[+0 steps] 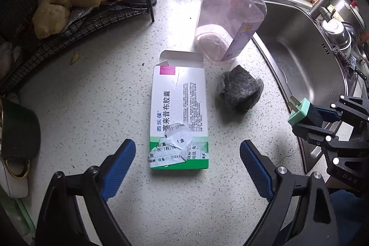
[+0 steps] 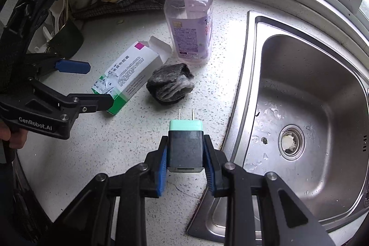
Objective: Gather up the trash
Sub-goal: 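Grasp the white-green medicine box with the left gripper while the right holds the adapter, then carry the medicine box and adapter down to the red bin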
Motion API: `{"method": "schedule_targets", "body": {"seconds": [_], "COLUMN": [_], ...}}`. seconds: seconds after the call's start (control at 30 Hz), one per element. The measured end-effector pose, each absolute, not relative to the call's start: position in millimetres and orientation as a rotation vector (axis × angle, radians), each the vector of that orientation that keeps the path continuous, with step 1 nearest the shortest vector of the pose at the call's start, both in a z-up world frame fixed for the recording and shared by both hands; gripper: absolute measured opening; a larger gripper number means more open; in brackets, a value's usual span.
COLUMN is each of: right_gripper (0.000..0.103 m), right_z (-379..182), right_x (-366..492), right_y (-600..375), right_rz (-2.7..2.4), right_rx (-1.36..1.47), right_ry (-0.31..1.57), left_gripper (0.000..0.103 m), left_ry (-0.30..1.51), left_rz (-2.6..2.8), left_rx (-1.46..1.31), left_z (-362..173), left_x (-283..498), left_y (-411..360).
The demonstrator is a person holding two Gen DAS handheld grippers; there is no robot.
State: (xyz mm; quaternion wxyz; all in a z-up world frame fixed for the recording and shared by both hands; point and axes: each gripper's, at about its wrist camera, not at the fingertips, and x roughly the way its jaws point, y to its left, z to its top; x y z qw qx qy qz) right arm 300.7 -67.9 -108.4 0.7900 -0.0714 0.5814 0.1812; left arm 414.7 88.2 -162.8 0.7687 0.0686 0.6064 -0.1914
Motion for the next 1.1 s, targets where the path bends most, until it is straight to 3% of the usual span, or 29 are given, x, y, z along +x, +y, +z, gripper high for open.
{"method": "schedule_targets", "body": {"seconds": [0.23, 0.43, 0.47, 0.77, 1.1], "right_gripper": [0.026, 0.026, 0.026, 0.026, 0.026], "right_z": [-117, -122, -124, -118, -97], "right_x": [312, 317, 318, 314, 297], "right_y": [-72, -78, -79, -78, -67], "right_rz": [0.359, 0.334, 0.333, 0.38, 0.52], "right_rx": [-0.146, -0.14, -0.134, -0.128, -0.184], "right_ry": [1.274, 1.282, 1.283, 1.26, 1.205], "left_gripper": [0.091, 0.067, 0.057, 0.057, 0.057], "left_ry": [1.361, 1.352, 1.349, 1.335, 1.278], "left_rz": [-0.452, -0.462, -0.46, -0.462, -0.425], "left_rx": [0.141, 0.184, 0.19, 0.124, 0.044], "left_z": [-194, -202, -201, -183, -123], "left_x": [432, 439, 438, 400, 314], "left_y": [79, 71, 70, 82, 91]}}
